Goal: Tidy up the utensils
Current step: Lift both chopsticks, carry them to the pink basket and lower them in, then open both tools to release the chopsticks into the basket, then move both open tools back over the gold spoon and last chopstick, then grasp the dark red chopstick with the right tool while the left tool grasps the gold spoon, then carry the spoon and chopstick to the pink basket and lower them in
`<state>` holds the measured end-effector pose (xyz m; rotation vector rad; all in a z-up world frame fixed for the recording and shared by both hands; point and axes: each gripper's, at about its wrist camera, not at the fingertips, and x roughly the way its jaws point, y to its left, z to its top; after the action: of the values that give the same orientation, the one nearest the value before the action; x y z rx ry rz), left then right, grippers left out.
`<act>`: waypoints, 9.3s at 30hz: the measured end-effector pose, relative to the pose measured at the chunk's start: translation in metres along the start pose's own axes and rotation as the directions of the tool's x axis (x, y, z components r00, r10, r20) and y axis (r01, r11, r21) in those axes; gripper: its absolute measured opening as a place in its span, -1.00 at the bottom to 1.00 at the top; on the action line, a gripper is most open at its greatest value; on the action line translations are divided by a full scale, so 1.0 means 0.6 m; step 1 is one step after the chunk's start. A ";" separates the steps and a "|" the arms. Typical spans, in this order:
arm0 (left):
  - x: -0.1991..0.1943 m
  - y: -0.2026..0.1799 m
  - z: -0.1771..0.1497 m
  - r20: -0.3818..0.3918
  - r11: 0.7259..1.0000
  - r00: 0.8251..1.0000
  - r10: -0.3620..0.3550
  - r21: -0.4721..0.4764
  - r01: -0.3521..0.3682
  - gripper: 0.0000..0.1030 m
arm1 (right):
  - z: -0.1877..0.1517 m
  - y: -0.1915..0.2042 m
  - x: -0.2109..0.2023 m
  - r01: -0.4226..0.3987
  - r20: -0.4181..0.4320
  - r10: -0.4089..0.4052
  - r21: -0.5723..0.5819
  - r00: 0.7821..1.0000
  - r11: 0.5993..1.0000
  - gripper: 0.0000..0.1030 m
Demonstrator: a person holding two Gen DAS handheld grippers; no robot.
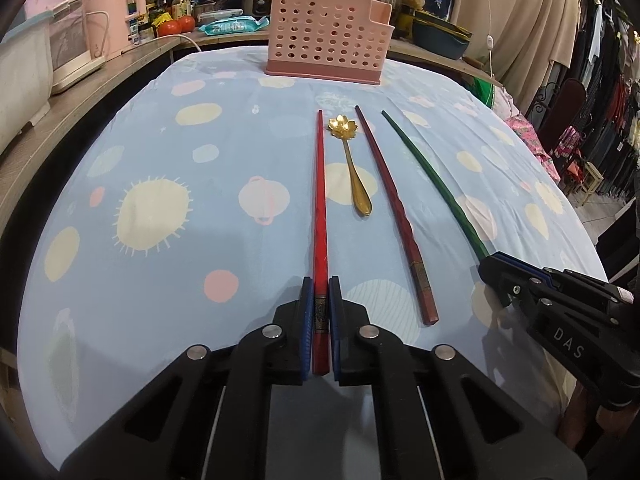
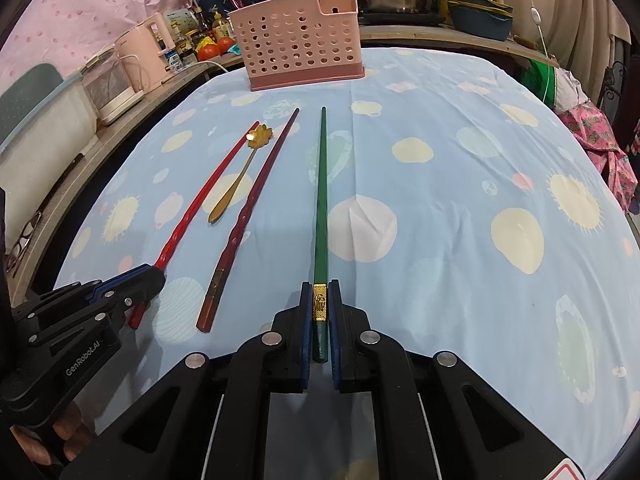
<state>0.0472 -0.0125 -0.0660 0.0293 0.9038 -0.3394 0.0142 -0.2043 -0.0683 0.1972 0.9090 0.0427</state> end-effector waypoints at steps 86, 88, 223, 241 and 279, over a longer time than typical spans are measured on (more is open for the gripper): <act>-0.088 0.062 0.612 0.608 0.996 0.793 0.029 -0.083 0.027 -0.86 | 0.625 -0.071 -0.076 -0.300 0.640 0.138 0.150 0.756 0.942 -0.86; -0.073 0.065 0.607 0.593 0.996 0.805 0.029 -0.085 0.026 -0.86 | 0.621 -0.071 -0.054 -0.298 0.617 0.143 0.156 0.774 0.942 -0.86; 0.069 -0.036 0.084 0.015 0.999 0.999 -0.041 -0.025 0.041 -0.79 | 0.022 -0.030 0.008 -0.011 0.022 0.009 0.072 1.000 0.997 -0.87; -0.043 0.005 0.143 0.158 0.996 0.987 -0.038 -0.077 0.050 -0.98 | 0.054 -0.021 -0.059 -0.048 0.116 0.040 0.067 0.992 0.997 -0.87; -0.112 0.038 0.494 0.395 0.999 0.918 0.019 -0.036 -0.006 -0.98 | 0.497 -0.070 -0.212 -0.151 0.596 0.068 0.091 0.800 0.984 -0.87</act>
<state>0.2429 -0.0216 0.1678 -0.0641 0.5060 -0.3035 0.1684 -0.3060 0.2013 0.3661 0.2681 0.0248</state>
